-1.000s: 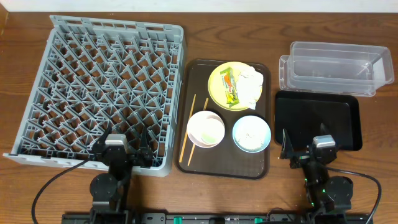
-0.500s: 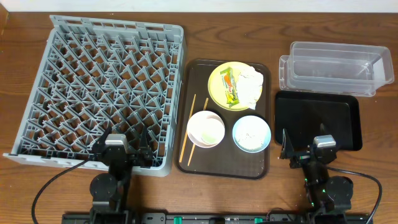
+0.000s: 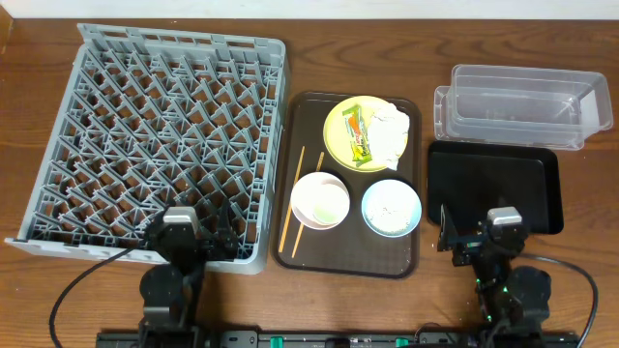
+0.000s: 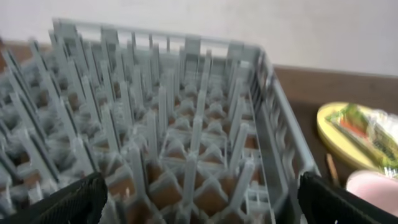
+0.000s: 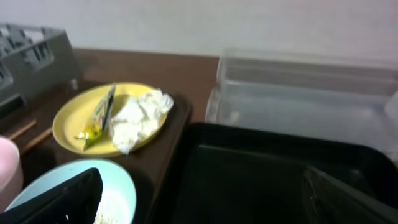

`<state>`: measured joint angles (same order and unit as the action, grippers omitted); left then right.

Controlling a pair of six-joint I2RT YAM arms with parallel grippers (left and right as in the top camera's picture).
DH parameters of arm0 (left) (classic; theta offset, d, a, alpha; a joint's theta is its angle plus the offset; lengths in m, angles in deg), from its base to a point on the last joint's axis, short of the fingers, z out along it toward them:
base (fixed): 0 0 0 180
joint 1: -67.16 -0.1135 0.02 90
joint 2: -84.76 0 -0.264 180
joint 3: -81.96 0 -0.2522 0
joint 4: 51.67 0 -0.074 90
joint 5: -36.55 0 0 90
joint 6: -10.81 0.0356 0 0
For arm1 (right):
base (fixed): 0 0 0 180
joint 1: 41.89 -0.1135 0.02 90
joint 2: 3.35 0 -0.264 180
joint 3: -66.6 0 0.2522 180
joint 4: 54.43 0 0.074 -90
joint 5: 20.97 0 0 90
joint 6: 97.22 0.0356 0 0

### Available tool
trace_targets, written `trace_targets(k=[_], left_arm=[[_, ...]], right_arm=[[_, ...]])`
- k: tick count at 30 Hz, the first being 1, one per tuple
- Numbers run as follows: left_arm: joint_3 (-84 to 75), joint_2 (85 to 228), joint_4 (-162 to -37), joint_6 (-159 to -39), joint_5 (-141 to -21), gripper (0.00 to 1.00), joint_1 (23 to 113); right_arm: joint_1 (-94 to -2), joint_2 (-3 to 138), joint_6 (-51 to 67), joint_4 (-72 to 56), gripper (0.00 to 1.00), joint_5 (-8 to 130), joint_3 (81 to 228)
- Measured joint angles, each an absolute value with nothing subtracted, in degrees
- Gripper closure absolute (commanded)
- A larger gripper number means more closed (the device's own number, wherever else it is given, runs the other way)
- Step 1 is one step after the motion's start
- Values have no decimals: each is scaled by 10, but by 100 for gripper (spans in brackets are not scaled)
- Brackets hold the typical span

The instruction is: Sort waste into correct bins and load items into the dishwasher

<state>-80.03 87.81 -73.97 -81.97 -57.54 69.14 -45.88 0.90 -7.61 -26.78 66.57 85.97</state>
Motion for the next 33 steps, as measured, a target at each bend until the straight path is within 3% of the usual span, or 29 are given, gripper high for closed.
trace_targets(k=[14,24,26,29,30,33], left_arm=[[-504,1113,-1027,-824,-586,2,692],[-320,1295,-1198,-825,-593,2,692],[-315,1312,-1205,-828,-603,2,691],[-315,1329,-1210,-835,-623,2,692],[-315,1331,-1210,-835,-627,2,692],[-315,1331,-1210,-837,-636,2,692]], right_arm=[[-459,404,-70,-113,1,609,1198],[-498,723,-108,93,1,553,1509],[-518,767,-115,96,1,542,1550],[-554,809,-121,36,27,506,1576],[-566,818,-122,12,30,497,1578],[-603,844,-127,-48,19,485,1583]])
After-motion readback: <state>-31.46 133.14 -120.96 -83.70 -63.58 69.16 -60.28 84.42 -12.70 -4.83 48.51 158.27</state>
